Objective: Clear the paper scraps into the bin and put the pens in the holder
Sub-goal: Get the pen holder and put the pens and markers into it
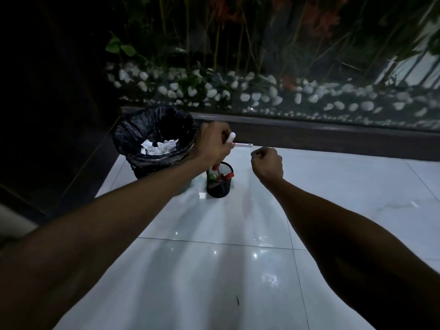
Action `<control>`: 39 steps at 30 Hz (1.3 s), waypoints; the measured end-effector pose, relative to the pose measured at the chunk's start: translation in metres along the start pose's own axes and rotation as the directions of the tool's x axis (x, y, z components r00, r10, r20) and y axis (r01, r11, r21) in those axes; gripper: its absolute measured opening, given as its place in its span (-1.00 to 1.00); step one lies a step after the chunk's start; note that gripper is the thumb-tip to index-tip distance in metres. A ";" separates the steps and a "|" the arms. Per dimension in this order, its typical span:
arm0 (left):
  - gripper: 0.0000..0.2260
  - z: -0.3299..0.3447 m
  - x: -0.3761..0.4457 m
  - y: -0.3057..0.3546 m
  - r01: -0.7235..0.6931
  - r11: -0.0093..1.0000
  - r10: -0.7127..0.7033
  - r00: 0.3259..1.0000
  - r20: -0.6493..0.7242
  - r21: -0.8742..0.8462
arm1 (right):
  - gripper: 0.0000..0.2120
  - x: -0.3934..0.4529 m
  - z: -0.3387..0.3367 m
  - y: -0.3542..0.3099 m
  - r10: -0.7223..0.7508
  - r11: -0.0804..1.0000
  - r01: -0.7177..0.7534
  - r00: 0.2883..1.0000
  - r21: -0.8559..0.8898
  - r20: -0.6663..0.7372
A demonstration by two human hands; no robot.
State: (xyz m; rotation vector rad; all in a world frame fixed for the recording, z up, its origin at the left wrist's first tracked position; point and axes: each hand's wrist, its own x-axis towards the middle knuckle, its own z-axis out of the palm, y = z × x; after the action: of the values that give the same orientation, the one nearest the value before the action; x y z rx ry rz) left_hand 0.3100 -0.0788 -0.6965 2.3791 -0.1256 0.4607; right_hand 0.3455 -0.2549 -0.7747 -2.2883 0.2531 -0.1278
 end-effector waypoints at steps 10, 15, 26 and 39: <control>-0.59 0.049 -0.002 -0.032 0.208 0.976 -0.200 0.971 0.130 -0.057 | -0.76 0.045 0.059 0.015 -0.071 0.993 0.074 0.997 -0.096 0.036; -0.73 0.051 0.021 -0.048 0.168 0.963 -0.202 0.967 -0.155 -0.211 | -0.71 0.089 0.100 0.019 -0.198 0.943 0.208 0.978 -0.260 0.063; -0.84 0.089 0.035 -0.078 0.306 0.940 -0.305 0.952 0.026 -0.151 | -0.62 0.140 0.154 0.023 -0.261 0.758 0.308 0.951 -0.576 0.165; -0.72 0.063 0.036 -0.061 0.403 0.913 -0.393 0.909 0.139 -0.057 | -0.80 0.088 0.094 0.019 -0.134 0.991 0.133 0.984 0.015 0.120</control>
State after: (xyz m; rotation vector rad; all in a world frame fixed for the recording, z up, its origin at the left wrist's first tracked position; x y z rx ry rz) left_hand 0.3750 -0.0734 -0.7655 2.2695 0.2783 0.1081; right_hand 0.4445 -0.2186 -0.8502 -2.2961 0.0368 -0.0584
